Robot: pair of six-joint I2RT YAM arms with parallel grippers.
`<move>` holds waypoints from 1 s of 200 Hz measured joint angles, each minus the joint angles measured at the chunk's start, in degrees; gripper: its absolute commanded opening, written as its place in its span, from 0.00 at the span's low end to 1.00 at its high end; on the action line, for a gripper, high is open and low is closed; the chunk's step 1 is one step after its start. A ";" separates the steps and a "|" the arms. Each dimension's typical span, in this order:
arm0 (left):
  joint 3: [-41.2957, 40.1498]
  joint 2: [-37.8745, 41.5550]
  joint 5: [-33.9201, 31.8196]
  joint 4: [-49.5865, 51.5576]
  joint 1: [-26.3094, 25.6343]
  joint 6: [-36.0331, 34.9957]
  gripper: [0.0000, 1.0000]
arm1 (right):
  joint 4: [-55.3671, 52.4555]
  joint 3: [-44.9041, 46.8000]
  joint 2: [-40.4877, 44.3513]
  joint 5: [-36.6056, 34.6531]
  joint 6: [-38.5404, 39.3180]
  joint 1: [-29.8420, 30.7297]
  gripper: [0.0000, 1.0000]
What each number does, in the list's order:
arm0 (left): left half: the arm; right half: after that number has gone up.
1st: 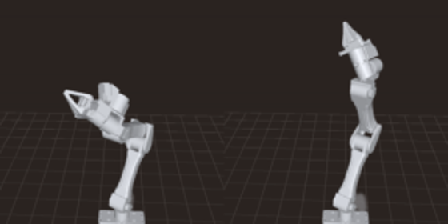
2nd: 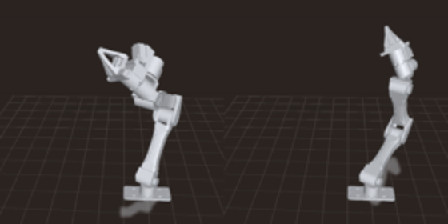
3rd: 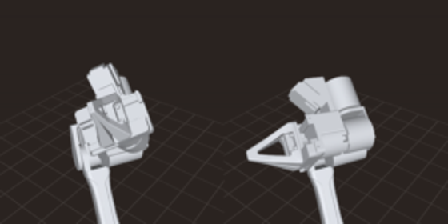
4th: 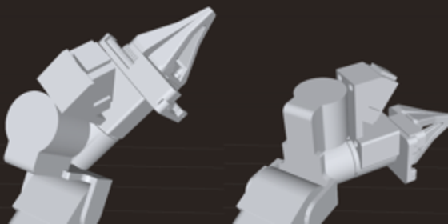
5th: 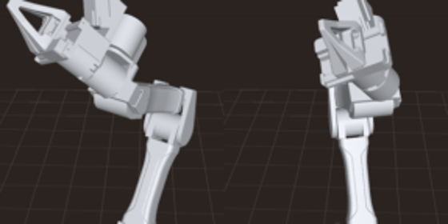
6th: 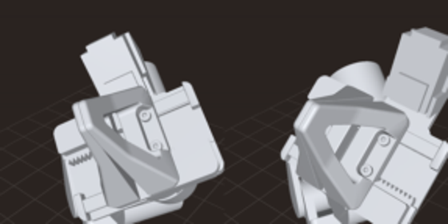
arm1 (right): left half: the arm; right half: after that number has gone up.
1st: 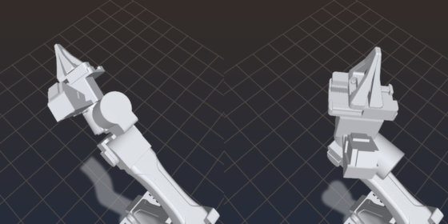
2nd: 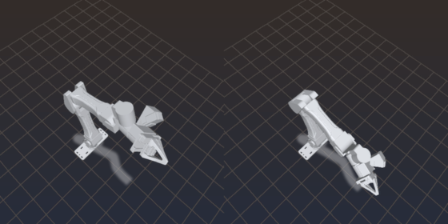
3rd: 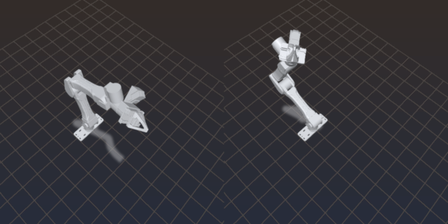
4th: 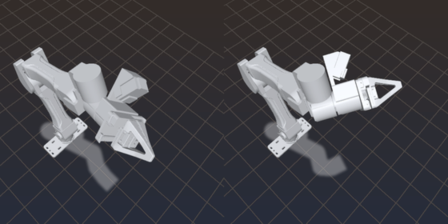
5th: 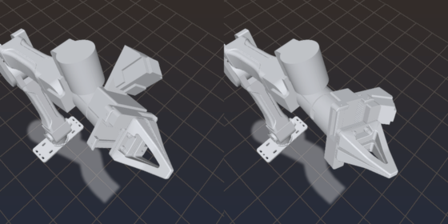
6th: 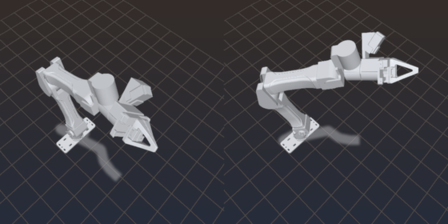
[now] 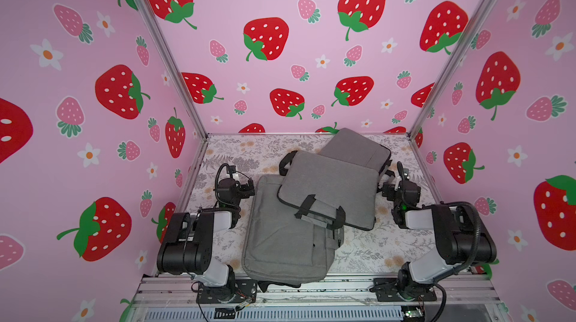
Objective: Open the zippered laptop bag and take out the laptop
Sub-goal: Adjust the zippered laptop bag.
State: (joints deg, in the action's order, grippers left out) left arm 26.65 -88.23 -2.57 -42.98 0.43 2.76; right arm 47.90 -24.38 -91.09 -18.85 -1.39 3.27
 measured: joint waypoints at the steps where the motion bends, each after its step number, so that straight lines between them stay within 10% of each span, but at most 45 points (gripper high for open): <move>1: 0.00 0.00 0.00 0.00 0.00 0.00 0.99 | -0.02 0.00 0.00 -0.02 0.00 0.00 1.00; 200: 6.71 10.51 -2.93 19.63 -1.20 0.96 0.99 | -14.95 -1.31 15.91 6.23 0.90 0.00 1.00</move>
State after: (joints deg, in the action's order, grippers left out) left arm 33.36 -77.71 -5.50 -23.35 -0.78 3.73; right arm 32.95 -25.69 -75.18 -12.62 -0.49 3.27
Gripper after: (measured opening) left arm 0.993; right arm 0.995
